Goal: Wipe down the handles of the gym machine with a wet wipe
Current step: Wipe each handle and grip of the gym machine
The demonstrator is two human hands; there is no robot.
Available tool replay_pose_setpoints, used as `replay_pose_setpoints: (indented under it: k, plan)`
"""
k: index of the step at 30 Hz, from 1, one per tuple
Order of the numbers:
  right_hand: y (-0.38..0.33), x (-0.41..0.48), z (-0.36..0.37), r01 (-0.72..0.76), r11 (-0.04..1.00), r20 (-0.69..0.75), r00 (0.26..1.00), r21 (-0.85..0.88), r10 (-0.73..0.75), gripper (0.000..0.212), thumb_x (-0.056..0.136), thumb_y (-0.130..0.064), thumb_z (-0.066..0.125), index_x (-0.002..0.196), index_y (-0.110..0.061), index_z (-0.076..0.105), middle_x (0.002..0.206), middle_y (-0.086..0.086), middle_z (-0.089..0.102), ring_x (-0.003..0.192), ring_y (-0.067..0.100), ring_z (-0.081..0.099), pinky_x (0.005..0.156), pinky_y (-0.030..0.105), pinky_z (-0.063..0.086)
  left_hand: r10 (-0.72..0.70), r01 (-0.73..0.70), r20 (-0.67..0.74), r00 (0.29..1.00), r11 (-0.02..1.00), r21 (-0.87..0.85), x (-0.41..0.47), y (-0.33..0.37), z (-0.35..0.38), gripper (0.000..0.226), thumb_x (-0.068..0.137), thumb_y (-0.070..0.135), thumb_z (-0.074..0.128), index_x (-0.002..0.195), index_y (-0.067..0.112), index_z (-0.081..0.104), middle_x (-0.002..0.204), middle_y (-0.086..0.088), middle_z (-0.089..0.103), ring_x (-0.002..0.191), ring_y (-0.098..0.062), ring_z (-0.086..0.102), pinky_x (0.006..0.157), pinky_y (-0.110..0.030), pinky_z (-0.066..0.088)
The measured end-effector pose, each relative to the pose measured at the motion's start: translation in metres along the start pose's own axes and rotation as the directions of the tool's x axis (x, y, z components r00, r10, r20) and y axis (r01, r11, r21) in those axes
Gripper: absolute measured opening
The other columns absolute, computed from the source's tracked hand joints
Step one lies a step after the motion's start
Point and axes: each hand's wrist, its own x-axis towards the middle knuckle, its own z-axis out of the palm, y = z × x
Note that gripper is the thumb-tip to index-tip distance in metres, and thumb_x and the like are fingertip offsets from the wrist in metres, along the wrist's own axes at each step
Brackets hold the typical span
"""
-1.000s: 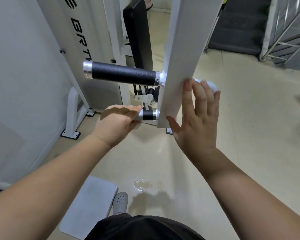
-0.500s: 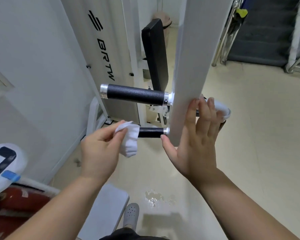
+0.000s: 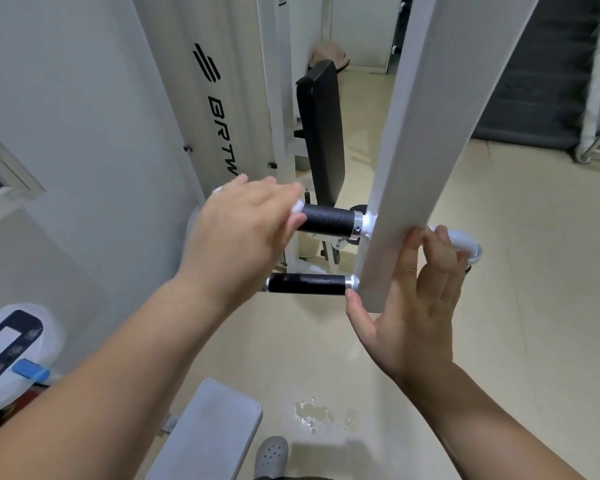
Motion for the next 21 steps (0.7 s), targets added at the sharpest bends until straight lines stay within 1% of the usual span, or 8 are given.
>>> replay_pose_setpoints:
  k: [3,7,10,12,15,17,18,21]
  plan:
    - [0.004,0.002,0.001,0.029,1.0,-0.014,0.999,-0.006,-0.029,0.093,0.08,-0.041,0.072,0.151,-0.001,0.028,0.15,0.016,0.028,0.145,0.043,0.033,0.121,0.061,0.021,0.023,-0.054,0.192,0.981,0.985,0.162,0.008,-0.002,0.007,0.042,0.104,0.028,0.038,0.129,0.004,0.064,0.12,-0.011,0.072,0.113,-0.035,0.068,0.101,-0.05,0.047]
    - [0.004,0.004,0.005,0.016,1.0,0.002,1.0,-0.005,-0.016,0.093,0.081,-0.043,0.071,0.152,-0.001,0.027,0.152,0.015,0.027,0.147,0.04,0.031,0.124,0.058,0.017,0.045,-0.105,0.318,0.947,0.979,0.173,0.033,0.014,0.01,0.051,0.102,0.031,0.028,0.123,0.002,0.064,0.091,-0.01,0.073,0.074,-0.038,0.063,0.065,-0.042,0.05]
    - [0.008,0.006,0.008,0.028,0.999,-0.008,1.0,-0.023,-0.028,0.091,0.082,-0.041,0.07,0.152,0.001,0.03,0.152,0.016,0.028,0.145,0.041,0.037,0.121,0.062,0.022,0.123,-0.173,0.409,0.904,0.981,0.087,0.042,0.023,0.011,0.059,0.101,0.035,0.023,0.139,0.001,0.054,0.099,-0.009,0.072,0.079,-0.036,0.061,0.07,-0.046,0.051]
    - [0.014,0.007,0.01,0.058,0.998,-0.025,0.998,-0.031,-0.059,0.089,0.082,-0.04,0.071,0.151,0.002,0.033,0.151,0.017,0.031,0.142,0.043,0.042,0.118,0.064,0.026,0.139,-0.129,0.43,0.892,0.99,-0.053,0.04,0.017,0.003,0.053,0.096,0.029,0.03,0.14,0.007,0.05,0.106,-0.011,0.071,0.088,-0.037,0.06,0.078,-0.047,0.05]
    - [0.02,0.008,0.011,0.086,0.996,-0.047,0.995,-0.034,-0.087,0.088,0.081,-0.037,0.073,0.151,0.0,0.033,0.148,0.016,0.033,0.141,0.041,0.042,0.114,0.066,0.03,0.057,0.012,0.352,0.934,0.981,-0.193,0.031,-0.002,-0.006,0.018,0.098,0.019,0.043,0.113,0.013,0.051,0.093,-0.011,0.068,0.085,-0.038,0.057,0.086,-0.048,0.049]
    - [0.02,0.009,0.011,0.09,0.996,-0.059,0.994,-0.025,-0.091,0.087,0.082,-0.036,0.073,0.15,0.0,0.034,0.148,0.016,0.033,0.14,0.04,0.041,0.112,0.066,0.032,0.064,-0.021,0.287,0.956,0.988,-0.152,0.024,-0.016,-0.007,0.011,0.101,0.011,0.049,0.104,0.011,0.06,0.099,-0.015,0.071,0.091,-0.039,0.063,0.104,-0.041,0.043]
    - [0.019,0.009,0.01,0.088,0.996,-0.06,0.994,-0.019,-0.089,0.086,0.082,-0.036,0.072,0.15,0.001,0.034,0.148,0.016,0.033,0.14,0.041,0.041,0.112,0.067,0.032,0.103,-0.074,0.259,0.96,0.99,-0.116,0.021,-0.022,-0.006,0.014,0.1,0.008,0.053,0.105,0.009,0.066,0.109,-0.017,0.072,0.097,-0.039,0.067,0.105,-0.04,0.043]
    - [0.016,0.008,0.01,0.075,0.997,-0.048,0.996,-0.02,-0.075,0.086,0.083,-0.037,0.07,0.15,0.002,0.034,0.149,0.017,0.032,0.141,0.041,0.039,0.113,0.067,0.031,0.233,-0.232,0.152,0.961,0.972,-0.024,0.016,-0.031,-0.004,0.021,0.1,0.012,0.061,0.113,0.002,0.073,0.121,-0.022,0.071,0.096,-0.041,0.07,0.083,-0.047,0.057]
